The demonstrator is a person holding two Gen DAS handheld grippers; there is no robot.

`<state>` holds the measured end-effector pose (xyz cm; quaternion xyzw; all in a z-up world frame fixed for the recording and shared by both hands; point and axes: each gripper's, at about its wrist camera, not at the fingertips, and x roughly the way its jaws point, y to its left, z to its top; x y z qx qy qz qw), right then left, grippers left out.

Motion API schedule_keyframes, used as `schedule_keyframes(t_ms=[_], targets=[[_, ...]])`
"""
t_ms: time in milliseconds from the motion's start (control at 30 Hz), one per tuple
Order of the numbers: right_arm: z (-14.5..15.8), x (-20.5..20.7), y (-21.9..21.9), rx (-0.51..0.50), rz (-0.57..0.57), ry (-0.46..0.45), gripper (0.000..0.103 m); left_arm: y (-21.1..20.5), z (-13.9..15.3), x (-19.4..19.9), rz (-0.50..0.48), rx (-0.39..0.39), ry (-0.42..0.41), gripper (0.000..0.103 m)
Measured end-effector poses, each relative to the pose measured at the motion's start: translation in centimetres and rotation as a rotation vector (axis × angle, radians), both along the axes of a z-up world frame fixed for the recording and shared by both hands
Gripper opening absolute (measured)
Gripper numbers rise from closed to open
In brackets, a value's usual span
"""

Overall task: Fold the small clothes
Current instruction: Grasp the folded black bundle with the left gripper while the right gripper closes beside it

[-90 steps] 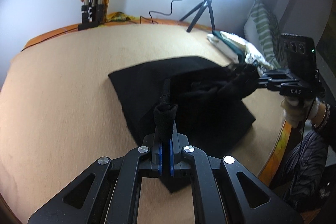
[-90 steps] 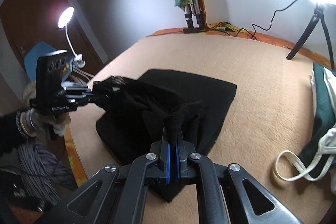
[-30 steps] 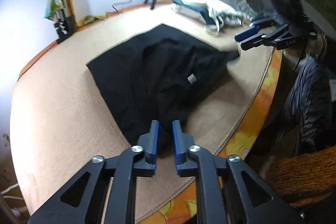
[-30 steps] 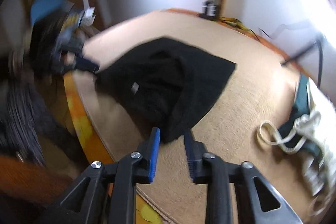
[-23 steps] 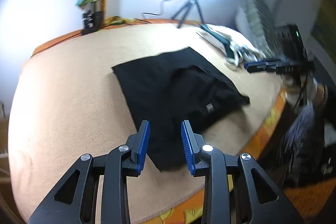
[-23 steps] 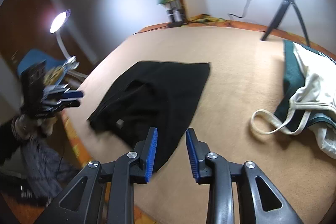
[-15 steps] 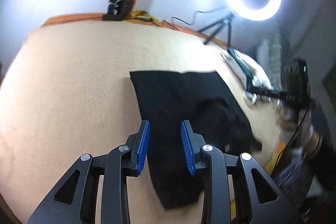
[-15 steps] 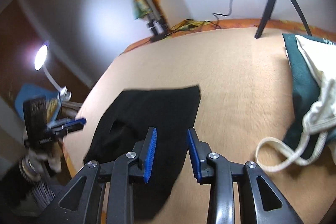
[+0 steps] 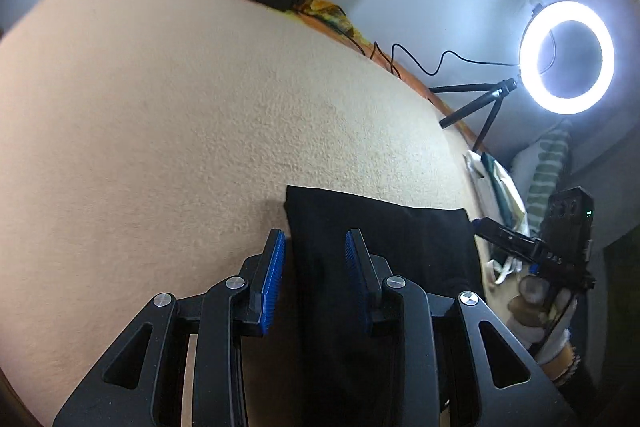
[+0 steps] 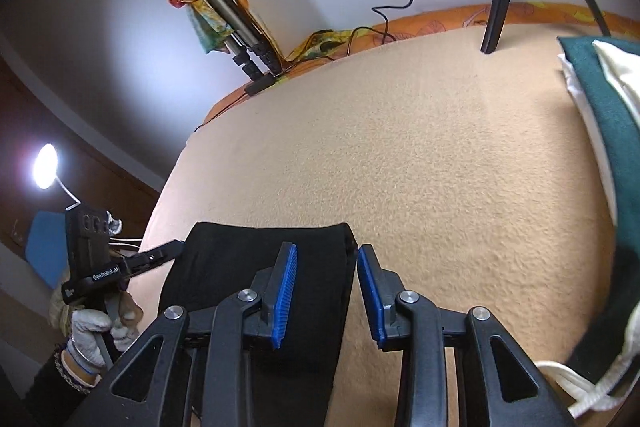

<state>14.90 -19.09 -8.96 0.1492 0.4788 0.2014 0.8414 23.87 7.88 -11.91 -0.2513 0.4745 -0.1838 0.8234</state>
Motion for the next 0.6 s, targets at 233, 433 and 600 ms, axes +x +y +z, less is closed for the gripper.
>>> schedule_keyframes(t_ms=[233,433,600], targets=[[-0.3,0.8,0.7,0.018,0.009,0.008,0.015,-0.3,-0.5,1.0,0.008,-0.066,-0.018,0.015],[0.2,0.7,1.9,-0.064,0.035,-0.046,0.0,-0.9,0.4,0.8,0.005,-0.007,-0.096,0.002],[0.0,1.4,0.4,-0.062,-0.037,-0.048,0.0,-0.8,0.4,1.5,0.027,0.038,-0.108,0.002]])
